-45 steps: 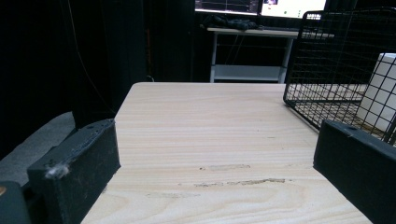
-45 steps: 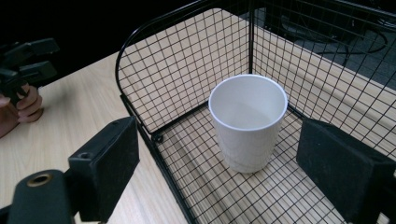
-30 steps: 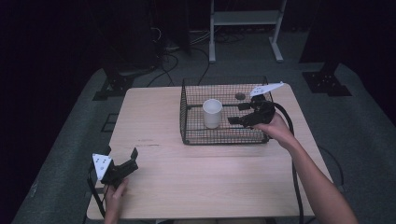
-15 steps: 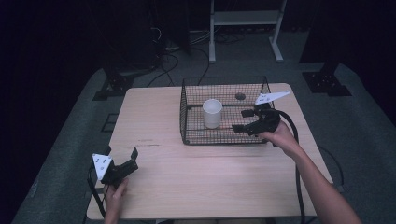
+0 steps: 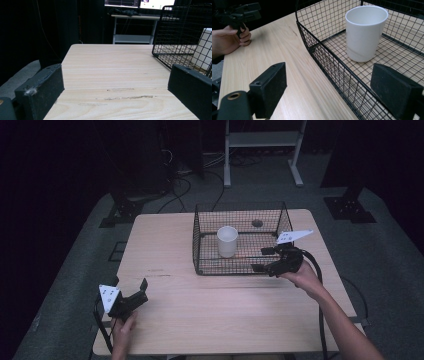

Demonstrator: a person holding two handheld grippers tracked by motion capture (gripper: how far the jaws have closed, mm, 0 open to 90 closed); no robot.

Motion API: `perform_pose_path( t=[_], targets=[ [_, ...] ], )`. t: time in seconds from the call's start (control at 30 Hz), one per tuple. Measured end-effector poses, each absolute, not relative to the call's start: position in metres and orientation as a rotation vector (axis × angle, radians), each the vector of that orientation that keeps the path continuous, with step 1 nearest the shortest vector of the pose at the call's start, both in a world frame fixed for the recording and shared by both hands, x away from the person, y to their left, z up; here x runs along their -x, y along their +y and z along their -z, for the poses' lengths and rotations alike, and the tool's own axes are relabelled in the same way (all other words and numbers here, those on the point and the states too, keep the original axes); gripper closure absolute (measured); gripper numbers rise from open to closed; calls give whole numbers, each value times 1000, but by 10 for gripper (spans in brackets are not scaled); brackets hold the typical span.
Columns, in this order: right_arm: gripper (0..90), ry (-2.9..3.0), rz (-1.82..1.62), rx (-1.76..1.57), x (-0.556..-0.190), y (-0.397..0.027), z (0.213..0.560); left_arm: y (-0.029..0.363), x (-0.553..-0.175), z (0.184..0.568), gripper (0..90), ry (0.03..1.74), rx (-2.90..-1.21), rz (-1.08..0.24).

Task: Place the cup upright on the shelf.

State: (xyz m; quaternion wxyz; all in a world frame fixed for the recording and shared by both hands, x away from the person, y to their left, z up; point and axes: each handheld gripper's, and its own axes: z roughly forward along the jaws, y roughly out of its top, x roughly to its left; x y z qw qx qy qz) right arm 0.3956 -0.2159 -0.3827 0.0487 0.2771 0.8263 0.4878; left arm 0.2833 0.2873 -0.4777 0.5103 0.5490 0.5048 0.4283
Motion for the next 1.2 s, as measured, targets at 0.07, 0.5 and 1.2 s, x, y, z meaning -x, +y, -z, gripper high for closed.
perform_pose_path(
  t=[0.07, 0.5, 1.2],
  targets=[
    [129, 2510, -1492, -849, -394, -218, 384, 287, -283, 478, 0, 1216, -1322, -1032],
    [129, 2510, -1456, -847, -381, -228, 393, 287, -283, 478, 0, 1215, -1325, -1032],
    [130, 2470, -1436, -861, -354, -242, 417, 287, -283, 478, 0, 1214, -1328, -1037]
  ],
)
